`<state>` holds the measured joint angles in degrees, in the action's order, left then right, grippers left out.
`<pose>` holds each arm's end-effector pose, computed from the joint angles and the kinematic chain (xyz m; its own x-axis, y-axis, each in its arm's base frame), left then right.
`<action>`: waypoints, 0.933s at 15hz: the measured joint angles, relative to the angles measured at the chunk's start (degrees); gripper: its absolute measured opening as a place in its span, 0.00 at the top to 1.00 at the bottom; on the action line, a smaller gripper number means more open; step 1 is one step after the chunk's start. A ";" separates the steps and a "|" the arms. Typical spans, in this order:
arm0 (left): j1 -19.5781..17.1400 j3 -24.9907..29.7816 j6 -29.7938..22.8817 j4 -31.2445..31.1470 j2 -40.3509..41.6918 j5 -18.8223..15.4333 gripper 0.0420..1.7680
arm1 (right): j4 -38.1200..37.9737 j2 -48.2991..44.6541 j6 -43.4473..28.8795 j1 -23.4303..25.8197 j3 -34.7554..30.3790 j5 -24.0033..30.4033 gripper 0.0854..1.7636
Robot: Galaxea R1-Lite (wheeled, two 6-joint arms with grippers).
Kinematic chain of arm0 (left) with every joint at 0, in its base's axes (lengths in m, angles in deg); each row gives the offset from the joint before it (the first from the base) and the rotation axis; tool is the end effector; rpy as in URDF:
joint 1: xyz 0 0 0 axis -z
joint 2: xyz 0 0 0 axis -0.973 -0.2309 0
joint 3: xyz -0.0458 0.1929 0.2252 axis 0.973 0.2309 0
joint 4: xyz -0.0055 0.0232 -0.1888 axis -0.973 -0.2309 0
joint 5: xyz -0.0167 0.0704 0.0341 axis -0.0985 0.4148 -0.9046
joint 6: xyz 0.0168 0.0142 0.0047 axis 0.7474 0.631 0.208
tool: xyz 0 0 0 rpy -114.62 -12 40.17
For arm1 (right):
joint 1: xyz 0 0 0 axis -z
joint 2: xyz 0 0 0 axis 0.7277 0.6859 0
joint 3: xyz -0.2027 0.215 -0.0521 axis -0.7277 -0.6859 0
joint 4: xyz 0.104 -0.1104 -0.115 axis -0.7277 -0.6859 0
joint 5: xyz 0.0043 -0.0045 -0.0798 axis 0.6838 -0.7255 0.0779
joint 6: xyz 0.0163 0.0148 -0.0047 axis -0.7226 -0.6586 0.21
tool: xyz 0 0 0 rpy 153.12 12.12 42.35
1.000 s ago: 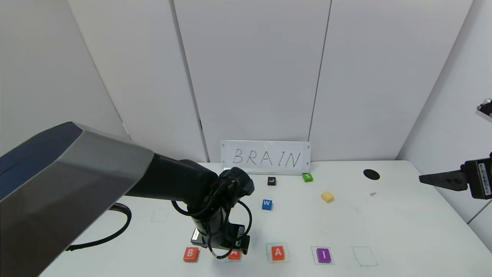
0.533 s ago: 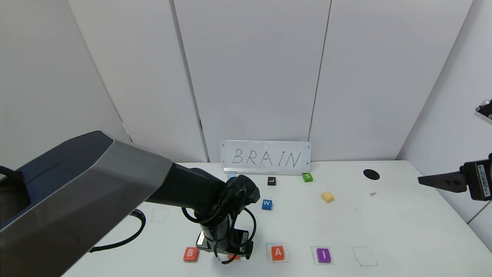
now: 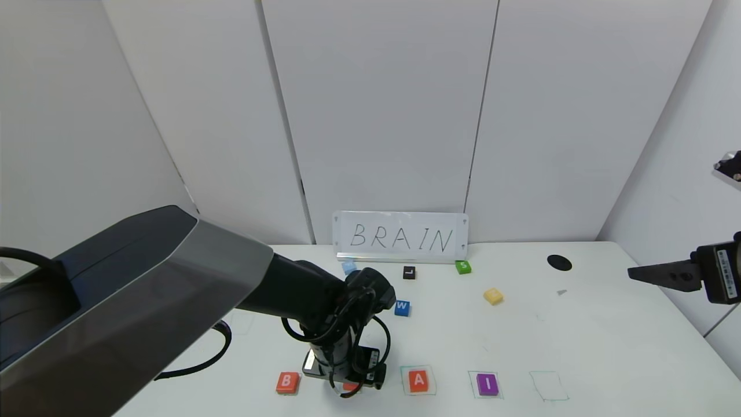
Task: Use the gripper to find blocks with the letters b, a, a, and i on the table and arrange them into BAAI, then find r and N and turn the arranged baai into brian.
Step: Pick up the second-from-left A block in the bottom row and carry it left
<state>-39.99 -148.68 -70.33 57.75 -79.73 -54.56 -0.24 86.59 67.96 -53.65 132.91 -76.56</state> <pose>0.3016 -0.2215 0.0449 0.2233 -0.0307 -0.9743 0.1513 0.9885 0.0035 0.1960 0.0244 0.2570 0.7635 0.1156 -0.6354 -0.1412 0.9899 0.0105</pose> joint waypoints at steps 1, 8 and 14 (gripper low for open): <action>0.00 -0.05 0.00 0.04 -0.16 0.07 0.03 | 0.00 0.00 -0.02 -0.04 0.00 0.00 0.03; -0.09 -0.10 -0.01 0.02 -1.05 0.24 0.41 | 0.11 -0.11 -0.02 -0.06 0.00 0.02 0.03; -0.06 -0.16 -0.01 0.11 -1.27 0.13 0.74 | 0.11 -0.18 0.06 -0.04 0.00 0.02 0.03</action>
<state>-40.05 -148.84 -70.34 57.86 -81.00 -54.43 -0.13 86.41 68.02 -53.69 132.91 -76.53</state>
